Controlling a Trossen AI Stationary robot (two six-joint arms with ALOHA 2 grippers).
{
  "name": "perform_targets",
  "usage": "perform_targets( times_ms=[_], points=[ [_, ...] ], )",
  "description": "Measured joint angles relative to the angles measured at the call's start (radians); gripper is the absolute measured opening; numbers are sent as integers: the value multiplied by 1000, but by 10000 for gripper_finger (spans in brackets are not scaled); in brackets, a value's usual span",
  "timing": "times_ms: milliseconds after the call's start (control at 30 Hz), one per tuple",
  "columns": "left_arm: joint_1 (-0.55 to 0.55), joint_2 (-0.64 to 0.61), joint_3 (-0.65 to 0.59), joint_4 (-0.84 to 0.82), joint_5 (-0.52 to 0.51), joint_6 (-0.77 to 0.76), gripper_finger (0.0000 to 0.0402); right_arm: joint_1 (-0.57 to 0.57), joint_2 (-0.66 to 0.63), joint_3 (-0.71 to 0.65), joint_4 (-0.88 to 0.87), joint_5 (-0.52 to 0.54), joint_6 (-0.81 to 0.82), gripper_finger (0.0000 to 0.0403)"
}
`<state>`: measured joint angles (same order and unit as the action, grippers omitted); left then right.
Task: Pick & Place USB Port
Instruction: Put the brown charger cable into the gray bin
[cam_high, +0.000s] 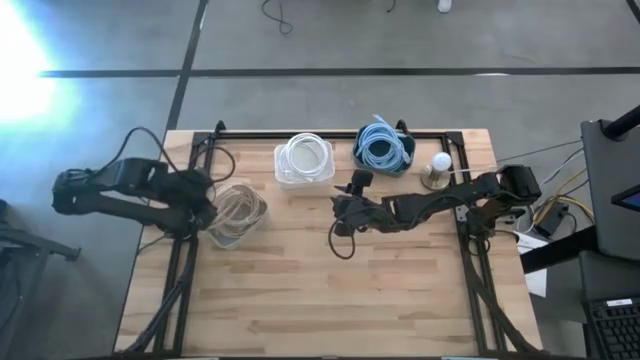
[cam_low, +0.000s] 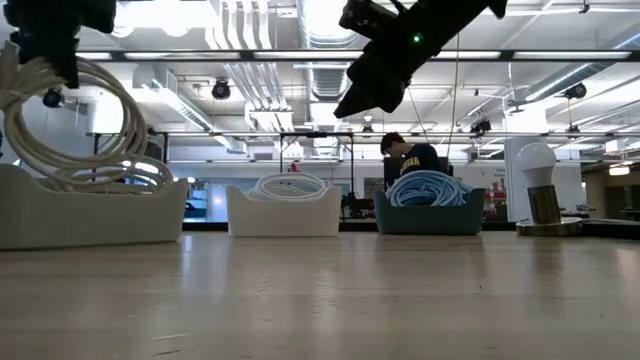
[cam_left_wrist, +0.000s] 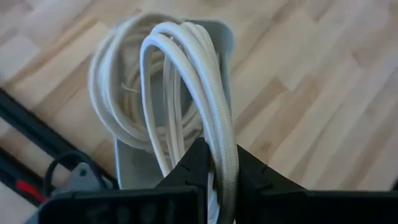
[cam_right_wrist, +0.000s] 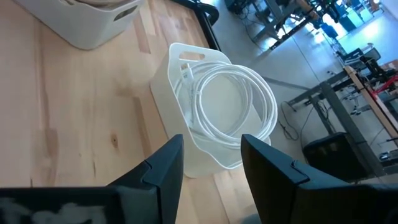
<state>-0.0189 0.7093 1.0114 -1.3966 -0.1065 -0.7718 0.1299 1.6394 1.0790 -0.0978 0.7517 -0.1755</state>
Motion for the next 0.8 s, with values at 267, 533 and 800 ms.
perform_targets(
  times_ms=[267, 533, 800],
  points=[
    [0, 0, -64, 170, 149, 168, 30, 0, 0, 0, 0, 0, -11, 148],
    [0, 34, -156, 211, 132, 249, 30, 0, 0, 0, 0, 0, -12, 156],
    [0, 44, -172, 206, 131, 275, 29, 0, 0, 0, 0, 0, -19, 152]
  ],
)
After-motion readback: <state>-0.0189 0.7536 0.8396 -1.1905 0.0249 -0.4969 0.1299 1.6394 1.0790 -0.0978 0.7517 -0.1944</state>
